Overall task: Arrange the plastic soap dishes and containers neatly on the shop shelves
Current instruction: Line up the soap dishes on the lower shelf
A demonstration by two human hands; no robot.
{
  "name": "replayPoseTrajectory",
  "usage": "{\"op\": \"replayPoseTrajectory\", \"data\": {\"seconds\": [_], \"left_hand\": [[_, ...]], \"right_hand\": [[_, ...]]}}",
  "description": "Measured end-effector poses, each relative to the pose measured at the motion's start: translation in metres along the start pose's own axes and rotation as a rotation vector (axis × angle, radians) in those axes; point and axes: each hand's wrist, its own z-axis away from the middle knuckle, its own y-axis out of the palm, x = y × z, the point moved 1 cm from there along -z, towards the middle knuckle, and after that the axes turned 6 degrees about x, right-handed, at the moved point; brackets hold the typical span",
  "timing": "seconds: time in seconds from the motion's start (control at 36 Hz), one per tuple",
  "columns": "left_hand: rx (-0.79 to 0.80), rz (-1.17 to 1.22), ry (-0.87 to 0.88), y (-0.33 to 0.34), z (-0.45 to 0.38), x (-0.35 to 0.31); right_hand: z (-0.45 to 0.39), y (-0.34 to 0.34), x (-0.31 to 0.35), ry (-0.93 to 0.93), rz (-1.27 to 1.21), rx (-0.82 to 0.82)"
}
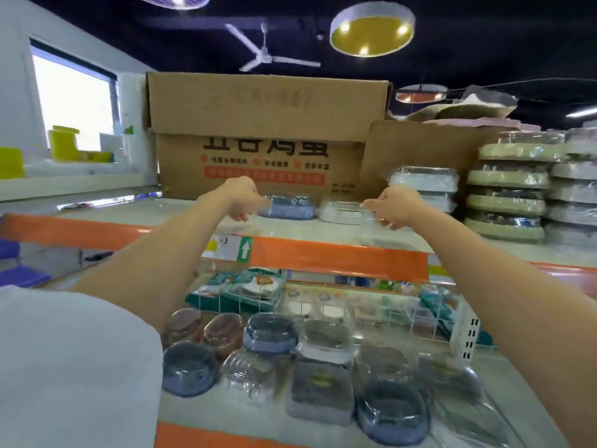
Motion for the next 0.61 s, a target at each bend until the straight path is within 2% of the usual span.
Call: {"op": "replayPoseTrajectory", "data": {"seconds": [0.14,0.25,0.36,0.47,0.61], "left_hand": [[0.009,-0.023,-0.057,-0.009,-0.04,-0.006],[0.072,-0.016,-0.096,-0.014,-0.07,-0.012],[0.07,-0.03,-0.128,-0.011,-0.09,-0.013],[0.045,-0.088,-0.16,-0.001,-0.101,-0.007],[0.091,-0.026,-0.239,0.012,-0.108,-0.001]], "right_hand": [[-0.027,-0.008,-0.003,0.087,-0.022,0.023],[-0.044,-0.009,0.002,0.138,-0.024,0.09],[-0.063,-0.001,0.008,0.176,-0.024,0.154],[-0.076,0.005,0.015,0.204,-0.007,0.163],[-0.089,0.012,0.011,0.302,-0.019,0.127]]}}
